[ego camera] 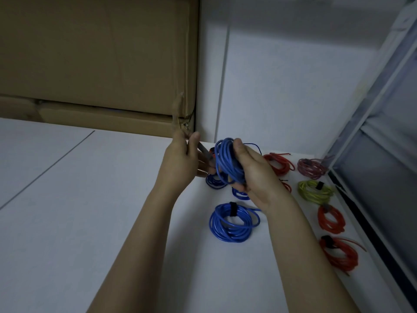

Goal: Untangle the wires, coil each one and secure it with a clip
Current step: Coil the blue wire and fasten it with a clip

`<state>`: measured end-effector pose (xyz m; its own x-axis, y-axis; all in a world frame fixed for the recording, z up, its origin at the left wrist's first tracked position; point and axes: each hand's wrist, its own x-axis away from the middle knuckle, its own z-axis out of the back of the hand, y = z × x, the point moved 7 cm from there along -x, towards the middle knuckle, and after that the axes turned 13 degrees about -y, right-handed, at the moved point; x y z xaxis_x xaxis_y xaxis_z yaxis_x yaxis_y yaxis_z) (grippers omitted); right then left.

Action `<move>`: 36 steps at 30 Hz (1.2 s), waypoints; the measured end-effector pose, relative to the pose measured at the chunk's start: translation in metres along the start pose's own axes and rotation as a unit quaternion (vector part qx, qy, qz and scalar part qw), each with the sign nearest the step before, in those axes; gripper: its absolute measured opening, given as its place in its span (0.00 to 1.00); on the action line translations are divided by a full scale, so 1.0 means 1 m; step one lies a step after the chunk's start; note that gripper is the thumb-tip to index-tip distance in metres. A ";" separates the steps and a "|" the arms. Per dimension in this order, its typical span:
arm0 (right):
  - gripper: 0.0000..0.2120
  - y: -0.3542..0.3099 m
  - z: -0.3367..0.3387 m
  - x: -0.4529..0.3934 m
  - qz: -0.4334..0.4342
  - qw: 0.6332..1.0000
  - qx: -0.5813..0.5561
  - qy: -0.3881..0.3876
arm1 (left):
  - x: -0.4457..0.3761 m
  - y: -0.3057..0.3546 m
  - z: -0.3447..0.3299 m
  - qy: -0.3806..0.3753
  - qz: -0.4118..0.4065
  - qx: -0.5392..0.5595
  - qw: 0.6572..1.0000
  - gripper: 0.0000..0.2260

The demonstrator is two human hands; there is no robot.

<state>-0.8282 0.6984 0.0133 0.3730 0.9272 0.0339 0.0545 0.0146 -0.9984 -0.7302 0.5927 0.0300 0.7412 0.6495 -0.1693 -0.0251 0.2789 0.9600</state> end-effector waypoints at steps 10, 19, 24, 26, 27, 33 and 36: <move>0.18 0.007 -0.012 0.000 -0.033 0.994 0.083 -0.061 | 0.000 0.002 0.009 0.022 0.024 -0.026 0.999 0.08; 0.14 -0.003 -0.014 0.001 0.016 0.982 0.187 -0.024 | 0.004 -0.003 0.008 0.019 0.072 0.132 0.988 0.10; 0.12 -0.006 -0.014 0.001 0.034 0.976 0.216 -0.011 | 0.004 -0.010 0.001 -0.019 0.122 0.208 0.970 0.14; 0.12 -0.007 -0.011 0.001 0.030 0.977 0.212 -0.007 | 0.004 -0.010 -0.004 -0.048 0.126 0.224 0.965 0.14; 0.11 -0.007 -0.009 0.001 0.030 0.977 0.211 0.000 | 0.004 -0.009 -0.006 -0.064 0.125 0.238 0.961 0.14; 0.11 -0.016 0.006 0.003 0.059 0.968 0.231 0.072 | 0.001 -0.005 -0.022 -0.154 0.100 0.268 0.946 0.12; 0.13 -0.017 0.013 0.003 0.067 0.960 0.251 0.107 | 0.000 -0.005 -0.026 -0.169 0.096 0.275 0.942 0.19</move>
<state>-0.8400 0.7055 0.0294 0.5304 0.8357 -0.1423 -0.4412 0.1288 -0.8881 -0.7474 0.6091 0.0196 0.9321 0.3620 0.0097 0.1021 -0.2884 0.9521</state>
